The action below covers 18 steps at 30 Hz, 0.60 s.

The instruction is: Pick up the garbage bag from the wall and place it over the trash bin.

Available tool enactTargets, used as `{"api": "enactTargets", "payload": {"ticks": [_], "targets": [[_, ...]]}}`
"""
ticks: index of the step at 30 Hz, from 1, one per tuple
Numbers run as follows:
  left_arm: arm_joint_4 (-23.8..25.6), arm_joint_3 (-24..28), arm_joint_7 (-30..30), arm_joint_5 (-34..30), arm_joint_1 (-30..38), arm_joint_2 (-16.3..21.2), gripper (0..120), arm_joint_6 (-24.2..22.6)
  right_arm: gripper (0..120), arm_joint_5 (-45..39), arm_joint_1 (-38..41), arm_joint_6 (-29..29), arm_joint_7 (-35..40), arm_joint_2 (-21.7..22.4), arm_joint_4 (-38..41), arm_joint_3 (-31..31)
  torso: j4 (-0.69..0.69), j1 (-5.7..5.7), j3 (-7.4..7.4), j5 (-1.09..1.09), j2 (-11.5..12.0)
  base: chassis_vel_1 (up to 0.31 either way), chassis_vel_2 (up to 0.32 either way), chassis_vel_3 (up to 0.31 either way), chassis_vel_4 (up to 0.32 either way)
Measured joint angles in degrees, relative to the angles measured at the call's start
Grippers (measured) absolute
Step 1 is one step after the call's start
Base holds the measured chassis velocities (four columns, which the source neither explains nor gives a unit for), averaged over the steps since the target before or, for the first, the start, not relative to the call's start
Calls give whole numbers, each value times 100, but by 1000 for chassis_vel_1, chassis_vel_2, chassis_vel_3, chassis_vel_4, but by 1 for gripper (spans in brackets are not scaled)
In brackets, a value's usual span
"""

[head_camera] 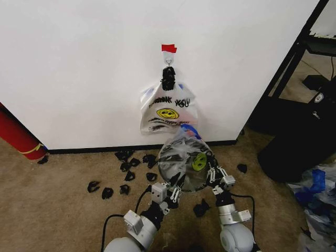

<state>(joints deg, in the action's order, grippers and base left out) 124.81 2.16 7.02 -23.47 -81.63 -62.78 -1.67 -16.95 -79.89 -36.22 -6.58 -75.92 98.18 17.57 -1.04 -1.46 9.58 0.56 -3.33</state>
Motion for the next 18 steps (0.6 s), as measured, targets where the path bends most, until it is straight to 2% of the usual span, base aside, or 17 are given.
{"api": "enactTargets", "payload": {"ticks": [1,2,7,18], "targets": [[0,0,0,0,0,0,5,0,0,0,0,0,0,0,0,0,0,0,0,0,0,0,0,0,0],[32,4,120,-34,44,-14,0,-131,0,39,-7,-30,-110,5,0,0,0,0,0,0,0,0,0,0,0],[149,-3,888,-175,159,-109,0,-723,0,240,-20,-155,-488,18,12,-5,0,0,0,0,0,0,0,0,0],[214,-29,1365,-201,178,-253,0,-1210,0,434,-43,-303,-939,-27,46,-40,0,0,0,0,0,0,0,0,0]]}}
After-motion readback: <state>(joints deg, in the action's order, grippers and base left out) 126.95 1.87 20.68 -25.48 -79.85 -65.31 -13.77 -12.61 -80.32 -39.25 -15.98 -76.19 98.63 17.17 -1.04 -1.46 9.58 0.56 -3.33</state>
